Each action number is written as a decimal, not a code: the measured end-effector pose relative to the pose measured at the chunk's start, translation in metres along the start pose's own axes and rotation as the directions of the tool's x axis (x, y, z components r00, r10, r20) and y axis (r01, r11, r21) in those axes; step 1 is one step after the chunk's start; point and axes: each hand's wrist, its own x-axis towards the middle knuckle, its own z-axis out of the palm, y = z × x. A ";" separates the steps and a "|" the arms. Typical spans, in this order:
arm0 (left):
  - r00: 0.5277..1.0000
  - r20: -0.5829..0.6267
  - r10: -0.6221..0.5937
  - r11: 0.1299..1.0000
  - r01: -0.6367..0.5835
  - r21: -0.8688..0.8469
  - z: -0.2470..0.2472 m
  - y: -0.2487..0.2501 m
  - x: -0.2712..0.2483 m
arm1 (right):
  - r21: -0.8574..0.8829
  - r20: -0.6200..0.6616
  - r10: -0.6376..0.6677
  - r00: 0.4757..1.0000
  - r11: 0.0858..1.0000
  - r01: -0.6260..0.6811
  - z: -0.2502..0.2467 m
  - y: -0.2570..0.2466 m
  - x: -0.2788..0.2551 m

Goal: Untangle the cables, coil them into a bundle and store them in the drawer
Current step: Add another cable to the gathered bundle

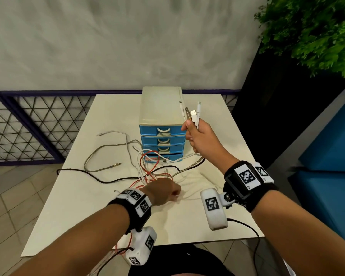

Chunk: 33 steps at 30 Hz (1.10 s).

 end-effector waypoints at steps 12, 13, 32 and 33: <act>0.833 -0.428 -0.350 0.687 -0.081 -0.722 -0.145 0.036 -0.029 | -0.033 0.110 0.043 0.993 0.999 -0.040 0.005 -0.003 -0.001; 0.813 -0.452 -0.368 0.690 -0.086 -0.718 -0.151 0.033 -0.031 | -0.004 0.120 0.047 0.992 0.999 -0.047 0.005 -0.005 0.000; 0.806 -0.304 -0.508 0.715 0.197 -0.671 -0.156 -0.019 -0.063 | -0.012 0.056 0.102 0.993 0.995 -0.101 0.011 -0.007 0.007; 0.820 -0.299 -0.488 0.781 0.257 -0.568 -0.155 -0.013 -0.056 | -0.045 0.066 0.090 0.994 0.995 -0.087 0.016 -0.008 0.008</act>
